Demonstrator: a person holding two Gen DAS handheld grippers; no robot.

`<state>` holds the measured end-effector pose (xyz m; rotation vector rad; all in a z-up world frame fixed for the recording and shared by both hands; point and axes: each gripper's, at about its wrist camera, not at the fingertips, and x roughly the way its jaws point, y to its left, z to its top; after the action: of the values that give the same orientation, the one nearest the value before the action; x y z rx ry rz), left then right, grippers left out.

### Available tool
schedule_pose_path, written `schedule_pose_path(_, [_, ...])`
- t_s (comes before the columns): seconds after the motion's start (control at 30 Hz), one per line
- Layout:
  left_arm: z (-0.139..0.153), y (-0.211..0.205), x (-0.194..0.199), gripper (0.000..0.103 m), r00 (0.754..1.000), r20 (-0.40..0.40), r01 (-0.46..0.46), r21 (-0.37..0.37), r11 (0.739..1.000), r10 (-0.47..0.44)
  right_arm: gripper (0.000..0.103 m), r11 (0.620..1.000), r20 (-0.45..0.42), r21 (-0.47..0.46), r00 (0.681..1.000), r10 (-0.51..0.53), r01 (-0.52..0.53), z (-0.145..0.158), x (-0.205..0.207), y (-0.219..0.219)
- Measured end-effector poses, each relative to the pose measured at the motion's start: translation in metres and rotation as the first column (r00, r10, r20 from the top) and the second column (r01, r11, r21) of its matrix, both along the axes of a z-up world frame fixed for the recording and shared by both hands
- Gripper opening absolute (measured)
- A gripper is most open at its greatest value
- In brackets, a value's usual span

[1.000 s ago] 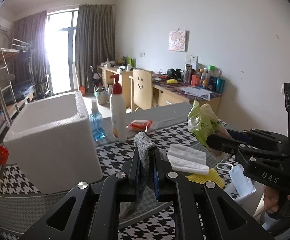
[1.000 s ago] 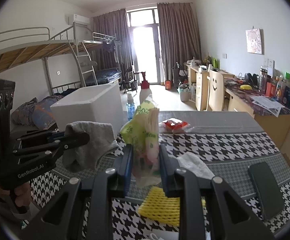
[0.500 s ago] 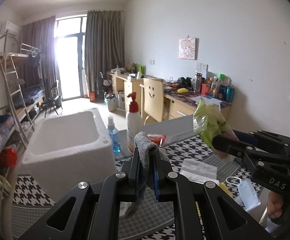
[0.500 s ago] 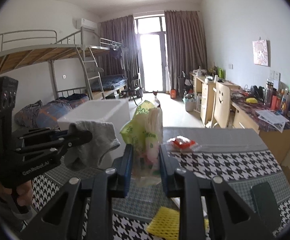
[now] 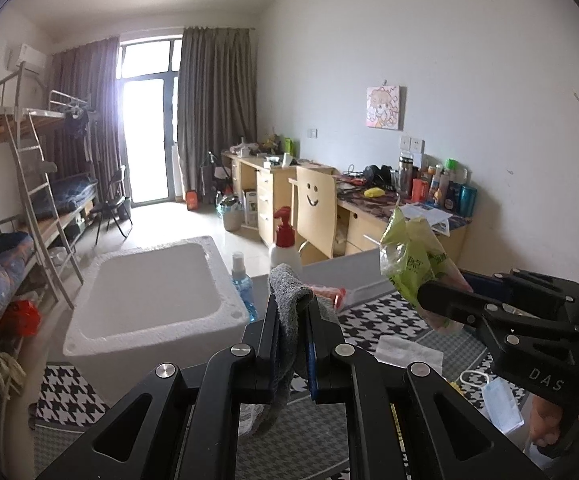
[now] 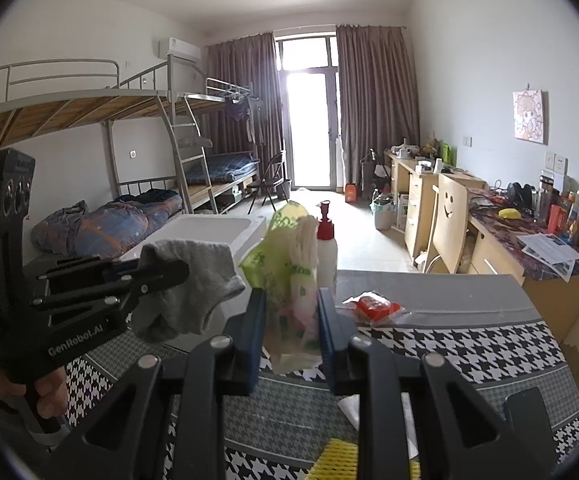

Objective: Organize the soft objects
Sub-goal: 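Lift and carry the sock and bag toward the white foam box with both tools, then lower the grey sock into the foam box and open the left tool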

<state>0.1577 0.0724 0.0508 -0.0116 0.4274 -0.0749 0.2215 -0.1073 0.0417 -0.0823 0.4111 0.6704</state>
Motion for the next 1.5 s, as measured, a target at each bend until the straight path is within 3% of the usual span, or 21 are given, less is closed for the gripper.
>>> schedule_pose_path(0.8, [0.030, 0.026, 0.011, 0.011, 0.993, 0.065, -0.097, 0.018, 0.995, 0.096, 0.029, 0.997, 0.027, -0.031, 0.997, 0.077, -0.076, 0.026, 0.012, 0.036])
schedule_pose_path(1.5, [0.030, 0.060, 0.033, 0.011, 0.969, 0.042, -0.244, 0.042, 0.969, 0.243, 0.029, 0.988, 0.002, -0.055, 0.990, 0.143, -0.143, 0.031, 0.035, 0.073])
